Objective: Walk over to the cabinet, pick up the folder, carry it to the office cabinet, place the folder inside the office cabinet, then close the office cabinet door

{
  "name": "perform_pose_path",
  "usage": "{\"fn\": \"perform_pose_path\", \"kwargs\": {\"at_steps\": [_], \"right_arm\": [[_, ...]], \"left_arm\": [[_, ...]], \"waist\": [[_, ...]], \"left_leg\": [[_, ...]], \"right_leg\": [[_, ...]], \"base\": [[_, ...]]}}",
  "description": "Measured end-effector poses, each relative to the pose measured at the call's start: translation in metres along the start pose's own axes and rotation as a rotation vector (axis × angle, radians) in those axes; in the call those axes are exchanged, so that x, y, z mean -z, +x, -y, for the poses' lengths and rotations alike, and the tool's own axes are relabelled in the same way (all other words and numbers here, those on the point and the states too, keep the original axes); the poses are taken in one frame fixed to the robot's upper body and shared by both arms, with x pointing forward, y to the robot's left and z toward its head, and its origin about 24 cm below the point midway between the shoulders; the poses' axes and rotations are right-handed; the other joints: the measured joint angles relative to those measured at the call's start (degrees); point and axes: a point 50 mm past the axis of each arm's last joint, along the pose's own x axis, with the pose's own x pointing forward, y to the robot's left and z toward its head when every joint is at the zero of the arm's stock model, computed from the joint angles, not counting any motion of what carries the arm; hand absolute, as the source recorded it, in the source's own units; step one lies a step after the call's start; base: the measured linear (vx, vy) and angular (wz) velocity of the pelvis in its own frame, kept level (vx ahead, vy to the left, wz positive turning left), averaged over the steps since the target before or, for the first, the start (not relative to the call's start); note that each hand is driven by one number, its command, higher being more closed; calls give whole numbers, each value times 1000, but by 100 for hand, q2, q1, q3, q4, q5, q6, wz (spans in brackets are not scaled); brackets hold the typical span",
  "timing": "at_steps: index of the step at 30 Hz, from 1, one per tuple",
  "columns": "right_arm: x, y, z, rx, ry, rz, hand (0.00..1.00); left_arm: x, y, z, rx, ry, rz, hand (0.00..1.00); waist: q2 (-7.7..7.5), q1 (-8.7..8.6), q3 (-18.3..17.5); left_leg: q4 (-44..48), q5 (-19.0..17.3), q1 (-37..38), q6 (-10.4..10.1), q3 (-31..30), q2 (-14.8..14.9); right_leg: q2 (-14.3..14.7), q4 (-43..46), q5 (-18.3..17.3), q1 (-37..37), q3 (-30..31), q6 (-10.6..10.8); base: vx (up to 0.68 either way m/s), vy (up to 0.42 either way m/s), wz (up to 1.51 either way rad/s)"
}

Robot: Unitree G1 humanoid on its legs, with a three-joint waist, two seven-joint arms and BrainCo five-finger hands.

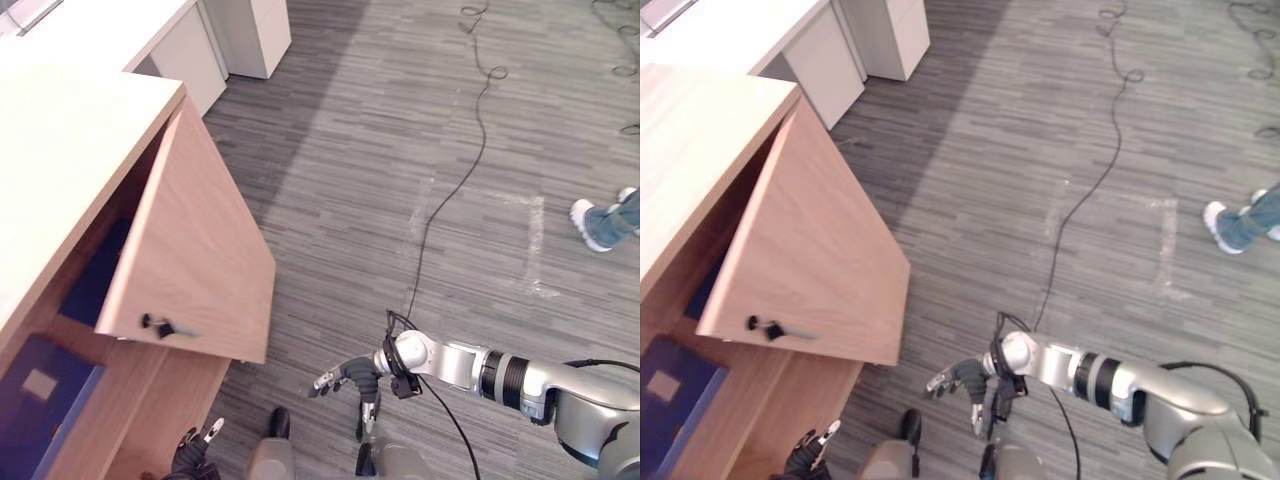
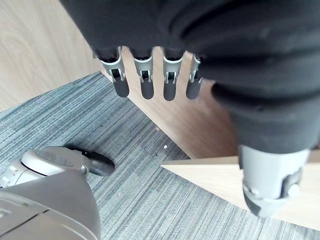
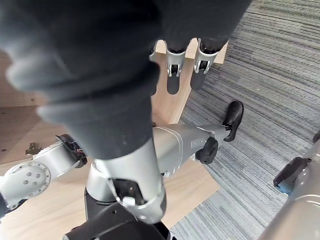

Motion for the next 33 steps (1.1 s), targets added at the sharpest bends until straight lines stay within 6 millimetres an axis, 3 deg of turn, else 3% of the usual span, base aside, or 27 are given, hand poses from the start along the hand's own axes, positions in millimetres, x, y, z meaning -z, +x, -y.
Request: {"fn": "perform_pose_path", "kwargs": {"at_steps": [3, 10, 13, 16, 18, 19, 20, 21, 23, 26, 28, 30, 33], "right_arm": [[-14, 4, -1, -20, -2, 59, 0], [-25, 26, -17, -71, 42, 135, 0], [-13, 41, -24, -45, 105, 109, 0], [8, 54, -27, 43, 195, 38, 0], [26, 59, -30, 133, 281, -19, 0], [39, 62, -35, 195, 329, -66, 0], [50, 63, -41, 244, 383, -98, 0], [67, 62, -49, 335, 464, -159, 0], [94, 57, -60, 470, 603, -278, 0], [117, 51, -81, 598, 753, -415, 0], [130, 47, -103, 724, 949, -486, 0], [139, 42, -124, 813, 1123, -533, 0], [141, 42, -146, 868, 1277, -567, 0]], "left_arm": [[-4, 1, -5, -13, -8, 9, 0], [3, 0, -15, -54, -44, -25, 0], [3, 0, -15, -56, -51, -27, 0], [0, 1, -12, -72, -63, -8, 0], [-5, 1, -7, -73, -54, 16, 0], [-6, 0, -2, -66, -32, 23, 0], [-6, -1, 2, -54, -1, 32, 0], [-7, -2, 10, -31, 43, 45, 0], [-4, -4, 24, 9, 95, 43, 0], [2, -7, 32, 37, 132, 34, 0], [3, -7, 31, 34, 158, 29, 0], [7, -7, 34, 43, 191, 17, 0], [9, -7, 30, 38, 217, 0, 0]], "waist": [[-166, 21, -107], [-217, 141, -173], [-230, 191, -181], [-251, 353, -198], [-251, 377, -195], [-252, 379, -189], [-236, 376, -198], [-212, 360, -202], [-113, 334, -249], [-130, 317, -237], [-209, 301, -258], [-200, 278, -291], [-238, 131, -295]], "left_leg": [[8, 0, 28, 2, -14, 1], [24, 1, 121, 22, -149, -14], [28, 8, 134, 50, -356, -6], [139, 15, 3, 84, -540, 9], [386, -60, -234, 453, -421, 46], [489, -106, -292, 1023, 187, 180], [547, -144, -285, 1189, 734, 340], [841, -190, -371, 1173, 1399, 555], [1236, -168, -533, 1122, 2185, 650], [1019, 158, -429, 685, 2245, 576], [360, 474, -159, 423, 2103, 121], [-478, 858, 177, 490, 2006, -290], [-936, 1041, 430, 522, 1820, -524]], "right_leg": [[1, 0, 2, 41, -8, -2], [-21, -3, -11, 253, -127, -10], [-28, -5, -77, 389, -336, 7], [-37, 0, -140, 447, -584, -28], [-94, 2, -198, 494, -883, -47], [-197, 2, -256, 598, -1123, -26], [-267, 2, -325, 710, -1321, -43], [-374, 2, -388, 828, -1607, -9], [-481, 16, -438, 940, -2018, 70], [-636, 30, -472, 1196, -2414, 252], [-950, 148, -495, 1263, -2644, 383], [-1195, 194, -458, 1299, -2774, 468], [-1337, 218, -455, 1469, -2974, 489]], "base": [[54, 12, 2], [16, 10, 11], [6, 0, 34], [-3, -4, 43], [-9, -11, 83], [5, -17, 102], [24, -6, 133], [35, 12, 116], [79, 125, 113], [119, 175, 85], [161, 211, 68], [213, 248, 50], [162, 149, 43]]}}
